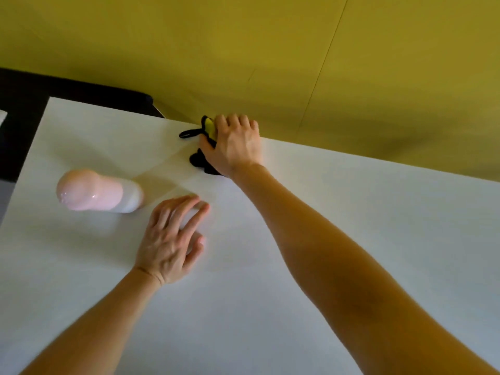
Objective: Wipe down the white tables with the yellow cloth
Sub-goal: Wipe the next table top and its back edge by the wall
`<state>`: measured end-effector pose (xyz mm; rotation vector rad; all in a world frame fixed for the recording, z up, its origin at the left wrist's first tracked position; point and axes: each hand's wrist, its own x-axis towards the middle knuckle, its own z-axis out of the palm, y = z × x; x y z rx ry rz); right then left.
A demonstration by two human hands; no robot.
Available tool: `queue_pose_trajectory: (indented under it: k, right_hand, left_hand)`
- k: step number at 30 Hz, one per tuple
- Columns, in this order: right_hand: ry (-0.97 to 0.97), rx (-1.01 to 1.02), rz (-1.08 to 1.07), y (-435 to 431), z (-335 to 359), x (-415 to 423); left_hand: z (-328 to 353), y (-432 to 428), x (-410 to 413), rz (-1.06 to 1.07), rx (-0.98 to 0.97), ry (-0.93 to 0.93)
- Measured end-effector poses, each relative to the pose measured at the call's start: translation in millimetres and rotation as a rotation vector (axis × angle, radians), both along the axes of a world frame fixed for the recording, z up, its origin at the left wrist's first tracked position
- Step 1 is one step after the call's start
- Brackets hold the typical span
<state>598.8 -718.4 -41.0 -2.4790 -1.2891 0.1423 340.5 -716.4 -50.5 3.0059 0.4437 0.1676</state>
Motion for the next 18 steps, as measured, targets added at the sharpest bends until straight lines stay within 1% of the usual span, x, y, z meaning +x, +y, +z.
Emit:
queue_pose_trajectory:
  k: [1, 2, 4, 6, 8, 10, 11, 12, 14, 15, 16, 18]
  right_hand:
    - [-0.011, 0.054, 0.000, -19.1, -3.5, 11.4]
    - [-0.016, 0.066, -0.012, -44.8, -6.5, 26.7]
    - [-0.044, 0.046, -0.074, -105.9, -8.7, 62.9]
    - [-0.066, -0.014, -0.156, -170.3, -6.7, 96.2]
    - [-0.107, -0.001, -0.295, -200.1, -2.8, 107.1]
    - [-0.109, -0.043, -0.443, -172.2, -3.7, 85.5]
    - [-0.099, -0.050, -0.436, -140.7, -2.3, 68.1]
    - [-0.099, -0.054, -0.368, -104.2, 0.1, 47.8]
    - [-0.072, -0.132, -0.180, -32.3, 5.2, 8.2]
    - [-0.040, -0.153, -0.129, -6.0, 8.9, -6.6]
    - [-0.007, -0.147, -0.105, 7.4, 11.0, -13.0]
    - [0.023, -0.026, -0.066, -4.5, 7.1, -4.5]
  left_hand:
    - [-0.2, 0.9, -0.3, -0.007, 0.001, 0.006]
    - [0.2, 1.7, -0.3, -0.014, 0.000, 0.007]
    - [-0.1, 2.8, -0.5, -0.014, -0.006, 0.008]
    - [-2.8, 2.4, -0.2, -0.021, -0.026, 0.005]
    - [-3.9, 2.4, 0.5, -0.019, -0.035, -0.011]
    - [-3.7, 4.1, 0.3, -0.017, -0.035, -0.010]
    - [-2.4, 4.4, 0.1, -0.021, -0.035, -0.008]
    - [-1.5, 3.9, 0.6, -0.024, -0.034, -0.003]
    - [0.0, 2.1, 0.8, -0.035, 0.003, 0.017]
    - [1.3, 1.0, 0.6, -0.036, 0.025, 0.026]
    - [2.2, 0.3, 1.5, -0.030, 0.030, 0.026]
    - [4.7, 0.5, 7.9, 0.024, -0.005, 0.000]
